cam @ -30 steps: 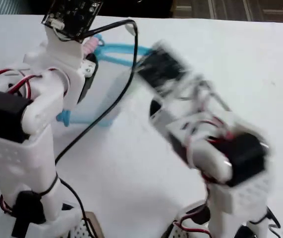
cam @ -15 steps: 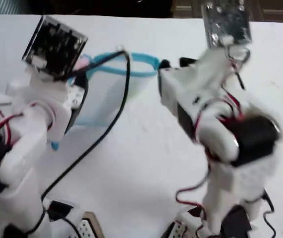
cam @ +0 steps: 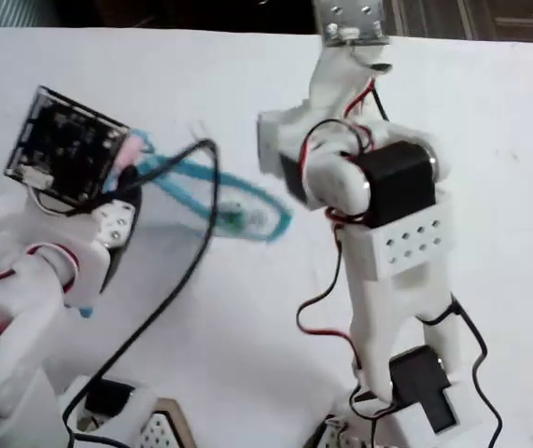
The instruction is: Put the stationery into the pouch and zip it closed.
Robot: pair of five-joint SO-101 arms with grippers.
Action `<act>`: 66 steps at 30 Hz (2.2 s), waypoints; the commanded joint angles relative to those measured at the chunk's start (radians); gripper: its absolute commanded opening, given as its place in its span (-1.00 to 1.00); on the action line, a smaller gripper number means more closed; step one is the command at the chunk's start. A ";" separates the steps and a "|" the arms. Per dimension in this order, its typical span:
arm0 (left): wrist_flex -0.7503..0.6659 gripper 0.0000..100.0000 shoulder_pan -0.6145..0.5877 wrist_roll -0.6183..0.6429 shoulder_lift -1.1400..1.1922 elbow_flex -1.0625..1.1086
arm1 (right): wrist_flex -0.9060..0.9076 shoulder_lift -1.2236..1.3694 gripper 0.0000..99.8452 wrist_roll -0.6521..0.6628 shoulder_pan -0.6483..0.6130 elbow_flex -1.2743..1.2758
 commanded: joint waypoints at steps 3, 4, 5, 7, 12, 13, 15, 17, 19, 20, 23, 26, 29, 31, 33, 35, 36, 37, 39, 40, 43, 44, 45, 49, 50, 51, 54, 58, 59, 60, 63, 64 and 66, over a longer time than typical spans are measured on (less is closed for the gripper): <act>-0.078 -0.95 -0.064 0.000 -0.008 0.002 | 0.031 -0.053 -0.75 0.199 -0.070 0.011; -0.083 -0.95 -0.064 0.000 -0.008 0.002 | 0.031 -0.074 -0.75 0.222 -0.085 0.021; -0.089 -0.95 -0.064 0.000 -0.008 0.002 | 0.031 -0.097 -0.75 0.249 -0.096 0.034; -0.094 -0.95 -0.066 0.003 -0.008 0.004 | 0.031 -0.133 -0.75 0.275 -0.102 0.064; -0.140 -0.95 -0.068 0.066 -0.008 0.076 | 0.030 -0.176 -0.75 0.258 -0.137 0.178; -0.157 -0.95 -0.068 0.084 -0.008 0.085 | 0.030 -0.180 -0.75 0.227 -0.143 0.196; -0.199 -0.95 -0.068 0.127 -0.008 0.099 | 0.028 -0.197 -0.75 0.183 -0.143 0.219; -0.232 -0.95 -0.068 0.155 -0.008 0.097 | 0.028 -0.217 -0.75 0.178 -0.131 0.221; -0.253 -0.95 -0.068 0.163 -0.008 0.094 | 0.028 -0.243 -0.75 0.176 -0.114 0.224; -0.262 -0.95 -0.068 0.164 -0.008 0.093 | 0.028 -0.249 -0.75 0.173 -0.108 0.229; -0.299 -0.95 -0.063 0.164 -0.008 0.093 | 0.028 -0.259 -0.75 0.166 -0.107 0.233; -0.342 -0.95 -0.061 0.166 -0.005 0.099 | 0.028 -0.257 -0.75 0.083 -0.107 0.238; -0.356 -0.95 -0.061 0.166 0.032 0.090 | 0.005 -0.257 -0.75 0.049 -0.127 0.238; -0.353 -0.95 -0.060 0.167 0.058 0.090 | -0.001 -0.262 -0.75 0.048 -0.160 0.238; -0.351 -0.95 -0.060 0.178 0.072 0.090 | -0.004 -0.268 -0.75 0.048 -0.211 0.233; -0.356 -0.95 -0.060 0.201 0.072 0.090 | -0.005 -0.268 -0.75 0.046 -0.251 0.230; -0.356 -0.95 -0.060 0.203 0.072 0.090 | -0.005 -0.268 -0.75 0.035 -0.265 0.230; -0.356 -0.95 -0.060 0.206 0.072 0.090 | -0.005 -0.268 -0.75 0.008 -0.275 0.230; -0.356 -0.95 -0.060 0.207 0.074 0.090 | -0.007 -0.269 -0.75 -0.037 -0.285 0.227; -0.356 -0.95 -0.060 0.207 0.075 0.090 | -0.007 -0.269 -0.75 -0.060 -0.288 0.227; -0.358 -0.95 -0.060 0.209 0.077 0.090 | -0.007 -0.269 -0.75 -0.135 -0.303 0.227; -0.361 -0.95 -0.060 0.209 0.078 0.090 | -0.007 -0.269 -0.75 -0.175 -0.314 0.227; -0.367 -0.95 -0.060 0.212 0.078 0.090 | -0.008 -0.269 -0.75 -0.219 -0.329 0.227; -0.396 -0.95 -0.060 0.255 0.080 0.090 | -0.039 -0.269 -0.75 -0.365 -0.367 0.232; -0.407 -0.95 -0.060 0.256 0.080 0.090 | -0.054 -0.269 -0.75 -0.391 -0.369 0.236; -0.414 -0.95 -0.060 0.258 0.080 0.090 | -0.070 -0.268 -0.75 -0.420 -0.372 0.238; -0.428 -0.95 -0.061 0.258 0.081 0.090 | -0.107 -0.257 -0.75 -0.563 -0.367 0.241; -0.427 -0.95 -0.068 0.258 0.080 0.090 | -0.220 -0.259 -0.75 -0.692 -0.392 0.338; -0.427 -0.95 -0.068 0.258 0.080 0.090 | -0.246 -0.259 -0.75 -0.703 -0.398 0.374; -0.427 -0.95 -0.068 0.258 0.080 0.090 | -0.268 -0.260 -0.75 -0.707 -0.404 0.411; -0.427 -0.95 -0.068 0.258 0.080 0.090 | -0.320 -0.269 -0.75 -0.710 -0.438 0.496; -0.427 -0.95 -0.068 0.258 0.080 0.090 | -0.323 -0.269 -0.75 -0.710 -0.450 0.502; -0.427 -0.95 -0.068 0.258 0.080 0.090 | -0.331 -0.269 -0.75 -0.710 -0.478 0.502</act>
